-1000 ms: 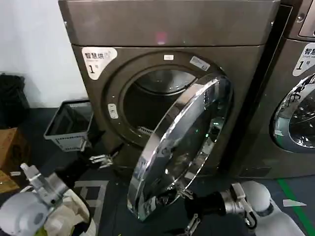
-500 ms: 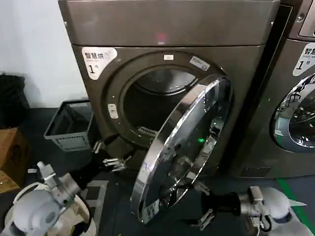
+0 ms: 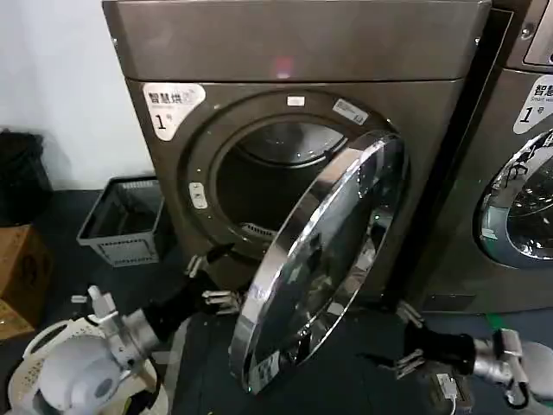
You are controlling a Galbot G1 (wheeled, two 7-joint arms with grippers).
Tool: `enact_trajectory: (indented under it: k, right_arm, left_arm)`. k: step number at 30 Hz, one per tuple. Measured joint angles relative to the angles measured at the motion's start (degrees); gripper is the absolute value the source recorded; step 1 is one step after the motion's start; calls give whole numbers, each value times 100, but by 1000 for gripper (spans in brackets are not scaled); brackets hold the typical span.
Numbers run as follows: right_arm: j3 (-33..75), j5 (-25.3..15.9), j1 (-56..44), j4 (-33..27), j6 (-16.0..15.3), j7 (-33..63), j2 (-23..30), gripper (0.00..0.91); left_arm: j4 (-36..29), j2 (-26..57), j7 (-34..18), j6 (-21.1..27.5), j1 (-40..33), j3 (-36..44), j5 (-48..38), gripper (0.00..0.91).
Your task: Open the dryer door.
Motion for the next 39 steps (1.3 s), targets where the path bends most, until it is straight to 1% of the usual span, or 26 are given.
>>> enact_trajectory:
  k: [7, 13, 19, 22, 25, 35, 39]
  right_arm:
    - [860, 85, -168, -81, -6, 372, 176, 907]
    - [1620, 64, -275, -149, -120, 661, 227, 907]
    - [2318, 313, -343, -92, -291, 1168, 184, 907]
    - [2627, 413, -408, -55, -396, 1564, 155, 907]
    - [2850, 495, -445, -66, -423, 1968, 119, 907]
    - [3425, 630, -428, 145, -542, 4287, -48, 907]
    - [3594, 628, -417, 152, -641, 5011, -146, 907]
  left_arm:
    - [1, 120, -11, 19, -210, 362, -74, 907]
    - [49, 146, -34, 25, -408, 744, -215, 907]
    - [155, 202, -46, -15, -637, 1160, -342, 907]
    - [195, 255, -40, -85, -744, 1366, -386, 907]
    - [264, 299, -34, -195, -868, 1591, -379, 907]
    - [443, 234, -72, -272, -1410, 2443, -366, 907]
    - [578, 221, -103, -294, -1697, 2833, -359, 907]
